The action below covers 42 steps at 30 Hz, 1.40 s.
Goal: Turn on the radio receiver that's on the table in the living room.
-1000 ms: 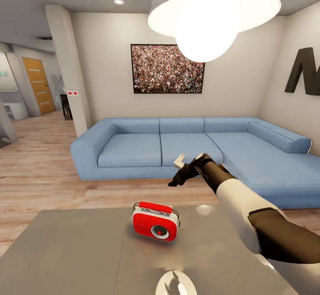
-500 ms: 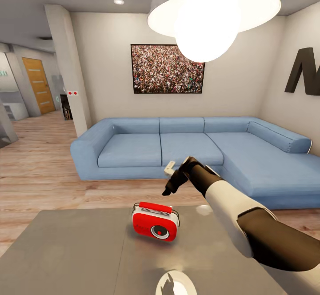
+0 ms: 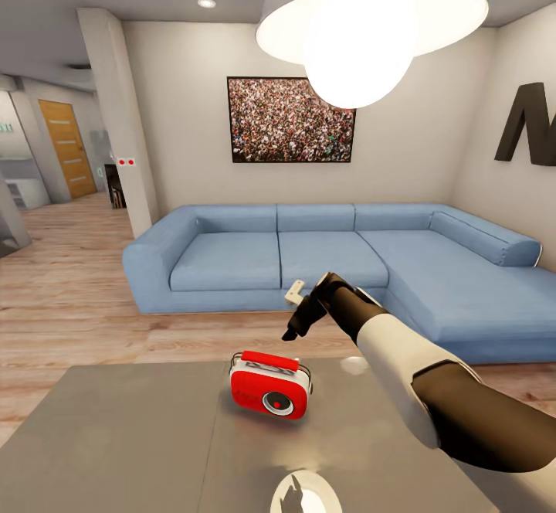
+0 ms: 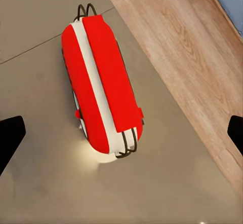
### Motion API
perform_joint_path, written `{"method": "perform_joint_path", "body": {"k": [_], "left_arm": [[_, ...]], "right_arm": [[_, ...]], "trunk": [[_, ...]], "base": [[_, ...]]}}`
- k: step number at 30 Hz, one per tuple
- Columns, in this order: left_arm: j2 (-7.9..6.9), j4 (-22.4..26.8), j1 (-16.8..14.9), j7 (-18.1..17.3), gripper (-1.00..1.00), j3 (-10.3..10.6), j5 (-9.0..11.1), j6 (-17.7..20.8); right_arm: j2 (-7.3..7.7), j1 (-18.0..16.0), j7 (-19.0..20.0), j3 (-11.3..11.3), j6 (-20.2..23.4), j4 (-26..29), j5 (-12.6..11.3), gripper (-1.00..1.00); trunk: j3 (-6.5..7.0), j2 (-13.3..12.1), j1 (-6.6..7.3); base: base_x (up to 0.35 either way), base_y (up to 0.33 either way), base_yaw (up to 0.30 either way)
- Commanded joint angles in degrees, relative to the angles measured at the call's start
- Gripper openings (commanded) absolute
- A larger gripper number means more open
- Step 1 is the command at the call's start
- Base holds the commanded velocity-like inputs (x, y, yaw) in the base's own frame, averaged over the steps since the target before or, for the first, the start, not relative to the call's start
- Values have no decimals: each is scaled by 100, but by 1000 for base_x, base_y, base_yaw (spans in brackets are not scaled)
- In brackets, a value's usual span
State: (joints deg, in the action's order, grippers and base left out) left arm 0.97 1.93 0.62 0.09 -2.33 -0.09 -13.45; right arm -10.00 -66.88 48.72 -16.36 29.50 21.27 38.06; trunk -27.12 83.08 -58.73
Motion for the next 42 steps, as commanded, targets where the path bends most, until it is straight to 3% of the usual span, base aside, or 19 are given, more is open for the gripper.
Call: {"method": "perform_joint_path", "body": {"k": [1,6,15,42], "left_arm": [[0,0,0,0,100,-1,0,0],[3,0,0,-10,100,0,16,0],[196,-5,0,-15,100,-3,6,7],[182,74,0,-6,100,55,2,-71]], "right_arm": [[0,0,3,0,-3,0,0,100],[0,0,-3,1,-20,0,-5,100],[0,0,-37,18,-33,0,-19,100],[0,0,-38,35,-41,9,-18,100]], "trunk": [[0,0,0],[0,0,0],[0,0,0],[0,0,0]], "base": [[0,0,0],[0,0,0],[0,0,0],[0,0,0]]}}
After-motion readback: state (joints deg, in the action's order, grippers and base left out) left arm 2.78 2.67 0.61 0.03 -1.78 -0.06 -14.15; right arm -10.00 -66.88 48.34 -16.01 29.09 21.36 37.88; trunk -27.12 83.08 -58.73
